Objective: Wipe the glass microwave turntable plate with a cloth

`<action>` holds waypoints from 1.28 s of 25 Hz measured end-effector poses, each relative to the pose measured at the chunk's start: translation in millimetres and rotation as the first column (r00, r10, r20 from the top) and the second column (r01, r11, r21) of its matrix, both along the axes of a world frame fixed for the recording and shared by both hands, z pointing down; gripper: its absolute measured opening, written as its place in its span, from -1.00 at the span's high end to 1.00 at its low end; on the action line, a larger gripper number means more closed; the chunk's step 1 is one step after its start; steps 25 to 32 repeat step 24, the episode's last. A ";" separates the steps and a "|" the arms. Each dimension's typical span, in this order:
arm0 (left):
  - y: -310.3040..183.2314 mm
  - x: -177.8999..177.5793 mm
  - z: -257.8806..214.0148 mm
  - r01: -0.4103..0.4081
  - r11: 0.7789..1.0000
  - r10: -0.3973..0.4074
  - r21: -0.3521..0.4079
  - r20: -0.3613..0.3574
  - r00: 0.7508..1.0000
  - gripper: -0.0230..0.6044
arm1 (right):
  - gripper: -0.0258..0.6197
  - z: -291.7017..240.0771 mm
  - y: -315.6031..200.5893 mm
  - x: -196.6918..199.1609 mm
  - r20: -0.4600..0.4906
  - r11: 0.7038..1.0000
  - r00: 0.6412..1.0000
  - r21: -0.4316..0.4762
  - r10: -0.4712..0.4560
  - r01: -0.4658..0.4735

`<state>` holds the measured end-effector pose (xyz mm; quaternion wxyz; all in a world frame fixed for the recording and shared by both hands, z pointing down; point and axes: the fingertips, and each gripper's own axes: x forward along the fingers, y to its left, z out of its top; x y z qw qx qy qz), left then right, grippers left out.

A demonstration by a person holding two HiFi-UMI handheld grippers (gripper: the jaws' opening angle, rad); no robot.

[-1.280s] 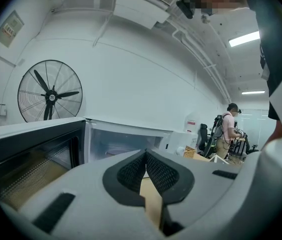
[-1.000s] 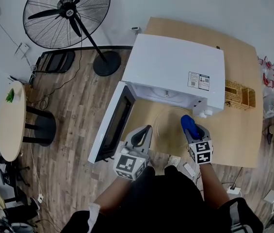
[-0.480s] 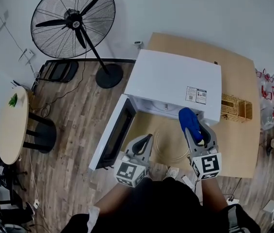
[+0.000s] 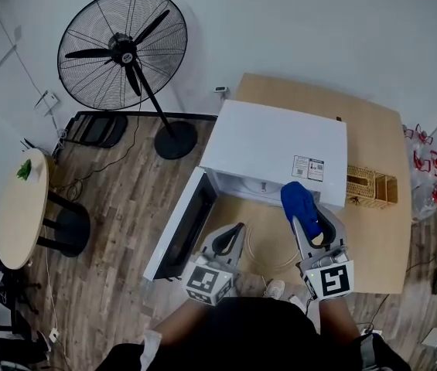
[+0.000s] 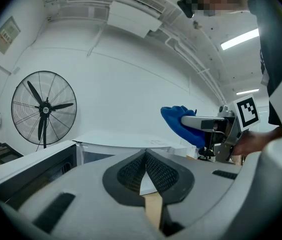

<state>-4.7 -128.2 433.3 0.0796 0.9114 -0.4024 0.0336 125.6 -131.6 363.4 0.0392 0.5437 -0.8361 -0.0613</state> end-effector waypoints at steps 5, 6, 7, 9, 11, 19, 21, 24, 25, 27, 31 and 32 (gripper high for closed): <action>5.3 6.5 -4.8 -0.013 1.000 0.013 0.017 -0.008 1.000 0.92 | 0.46 -0.7 2.4 3.4 0.023 1.000 1.000 0.003 0.004 -0.004; 5.7 7.2 -5.5 -0.013 1.000 0.013 0.018 -0.009 1.000 0.92 | 0.46 -0.6 2.6 3.9 0.027 1.000 1.000 0.002 0.004 -0.004; 5.8 7.8 -6.1 -0.013 1.000 0.013 0.019 -0.011 1.000 0.92 | 0.46 -0.7 2.9 4.1 0.029 1.000 1.000 0.002 0.004 -0.004; 5.4 9.6 -7.6 -0.014 1.000 0.015 0.020 -0.015 1.000 0.92 | 0.46 -1.1 3.9 3.4 0.027 1.000 1.000 0.007 -0.001 0.001; 4.6 12.5 -9.3 -0.016 1.000 0.016 0.025 -0.018 1.000 0.92 | 0.46 -1.1 5.3 2.6 0.027 1.000 1.000 0.015 -0.009 0.009; 4.5 16.0 -13.0 -0.004 1.000 0.005 0.030 -0.021 1.000 0.92 | 0.46 -2.5 9.9 2.3 0.052 0.999 0.998 0.027 -0.030 0.029; 5.1 18.1 -13.4 -0.006 1.000 0.007 0.028 -0.022 1.000 0.92 | 0.46 -2.7 10.5 3.6 0.054 0.999 0.998 0.028 -0.033 0.031; 3.9 23.6 -14.8 -0.011 0.999 0.012 0.033 -0.022 1.000 0.92 | 0.46 -1.7 9.7 7.0 0.054 0.999 0.998 0.028 -0.034 0.032; 3.9 23.6 -14.8 -0.011 0.999 0.012 0.033 -0.022 1.000 0.92 | 0.46 -1.7 9.7 7.0 0.054 0.999 0.998 0.028 -0.034 0.032; 3.9 23.6 -14.8 -0.011 0.999 0.012 0.033 -0.022 1.000 0.92 | 0.46 -1.7 9.7 7.0 0.054 0.999 0.998 0.028 -0.034 0.032; 3.9 23.6 -14.8 -0.011 0.999 0.012 0.033 -0.022 1.000 0.92 | 0.46 -1.7 9.7 7.0 0.054 0.999 0.998 0.028 -0.034 0.032; 3.9 23.6 -14.8 -0.011 0.999 0.012 0.033 -0.022 1.000 0.92 | 0.46 -1.7 9.7 7.0 0.054 0.999 0.998 0.028 -0.034 0.032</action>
